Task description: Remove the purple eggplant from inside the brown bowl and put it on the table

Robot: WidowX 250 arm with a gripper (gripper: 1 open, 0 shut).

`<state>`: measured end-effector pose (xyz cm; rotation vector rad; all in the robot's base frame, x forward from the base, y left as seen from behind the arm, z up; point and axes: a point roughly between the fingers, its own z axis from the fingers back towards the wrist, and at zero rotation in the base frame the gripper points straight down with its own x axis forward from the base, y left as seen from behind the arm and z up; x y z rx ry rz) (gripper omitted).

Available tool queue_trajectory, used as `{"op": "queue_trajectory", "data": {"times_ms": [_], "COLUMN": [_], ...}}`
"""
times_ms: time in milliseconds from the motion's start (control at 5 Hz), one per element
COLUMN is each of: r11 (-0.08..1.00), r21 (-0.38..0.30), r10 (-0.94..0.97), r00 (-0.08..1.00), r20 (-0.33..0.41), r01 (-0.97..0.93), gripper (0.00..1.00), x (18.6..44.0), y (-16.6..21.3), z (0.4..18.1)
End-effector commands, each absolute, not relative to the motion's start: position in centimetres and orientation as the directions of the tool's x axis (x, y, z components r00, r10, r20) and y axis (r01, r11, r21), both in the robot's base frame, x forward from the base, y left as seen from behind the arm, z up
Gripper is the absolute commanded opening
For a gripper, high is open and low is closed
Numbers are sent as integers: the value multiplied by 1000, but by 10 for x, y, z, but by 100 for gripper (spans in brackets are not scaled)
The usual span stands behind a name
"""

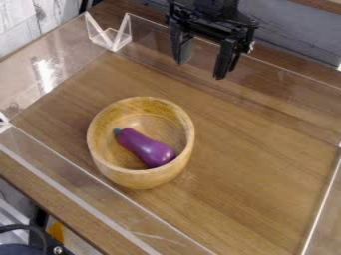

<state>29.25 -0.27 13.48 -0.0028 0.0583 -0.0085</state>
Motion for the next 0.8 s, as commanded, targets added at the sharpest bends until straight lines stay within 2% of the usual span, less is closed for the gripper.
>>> {"op": "queue_trajectory", "data": {"times_ms": [0,200,600], "r11": [1000,1000,993], "r21": [-7,-10,-37], "r10": [7,21,105], "r00": [997,995,991], "r20": [-77,-95,-83], "r01": [-7,-22,-109], "gripper": [100,100,100], "x": [286,281,246], "y": [-2,0,28], "z": [134,134,146]}}
